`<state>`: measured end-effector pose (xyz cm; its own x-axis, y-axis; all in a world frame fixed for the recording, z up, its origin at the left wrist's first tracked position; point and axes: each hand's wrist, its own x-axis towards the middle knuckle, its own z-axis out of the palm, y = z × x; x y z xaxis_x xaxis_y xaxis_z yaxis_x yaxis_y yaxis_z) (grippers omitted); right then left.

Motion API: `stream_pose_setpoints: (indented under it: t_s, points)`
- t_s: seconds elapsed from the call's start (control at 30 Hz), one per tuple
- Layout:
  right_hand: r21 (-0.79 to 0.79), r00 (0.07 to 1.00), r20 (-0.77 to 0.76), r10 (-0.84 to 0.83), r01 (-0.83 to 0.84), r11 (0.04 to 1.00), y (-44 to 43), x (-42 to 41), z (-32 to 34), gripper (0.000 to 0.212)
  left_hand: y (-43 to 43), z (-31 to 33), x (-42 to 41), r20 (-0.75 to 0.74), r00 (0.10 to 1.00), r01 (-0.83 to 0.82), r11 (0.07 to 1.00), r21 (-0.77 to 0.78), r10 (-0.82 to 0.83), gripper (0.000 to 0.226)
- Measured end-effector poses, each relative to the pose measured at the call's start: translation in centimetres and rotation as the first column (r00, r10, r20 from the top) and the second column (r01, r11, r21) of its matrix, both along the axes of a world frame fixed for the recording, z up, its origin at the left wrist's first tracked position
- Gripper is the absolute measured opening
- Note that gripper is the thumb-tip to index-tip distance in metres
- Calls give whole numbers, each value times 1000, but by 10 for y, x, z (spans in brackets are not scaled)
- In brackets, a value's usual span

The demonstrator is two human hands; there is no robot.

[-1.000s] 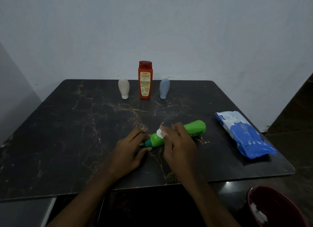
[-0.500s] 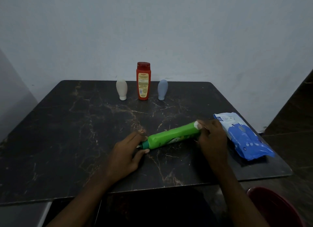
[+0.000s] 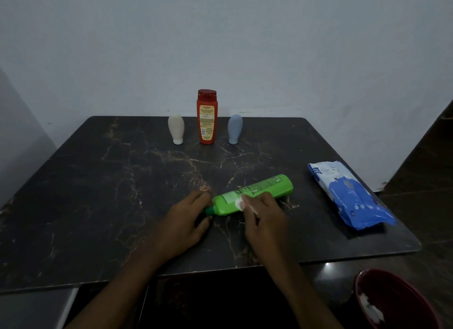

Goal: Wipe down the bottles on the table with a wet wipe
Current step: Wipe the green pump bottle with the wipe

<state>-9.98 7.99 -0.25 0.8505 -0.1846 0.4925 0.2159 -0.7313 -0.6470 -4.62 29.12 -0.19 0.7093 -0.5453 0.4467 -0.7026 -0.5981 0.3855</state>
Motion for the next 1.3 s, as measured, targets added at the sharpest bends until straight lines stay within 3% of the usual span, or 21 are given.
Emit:
stream_pose_setpoints:
  t_s: [0.2,0.33,0.6,0.8,1.0,1.17,1.3]
  points:
    - [49,996,-68,-50,53,997,-31,9,9,22,-4,1,2,-1,1000,5,1000,12,-5,20]
    - [72,998,-70,5,0,997,-8,5,9,19,-4,-2,3,-79,995,-59,997,-56,54,30]
    - [-119,988,23,152,-148,982,42,-2,-9,16,-1,-5,5,-84,992,-97,995,-24,94,45]
    - [-8,998,57,29,-28,1000,15,8,-6,13,0,-5,5,-67,995,-77,996,-44,74,38]
    - [-142,979,53,198,-189,972,41,-4,-10,13,2,-6,5,-93,994,-56,998,-34,53,29]
    - [-47,982,81,173,-170,984,26,-5,-10,9,3,-4,6,-56,998,-36,999,-34,34,29]
    - [79,998,-56,-36,40,996,-22,-6,-7,3,0,-2,4,-37,999,-14,999,-37,12,28]
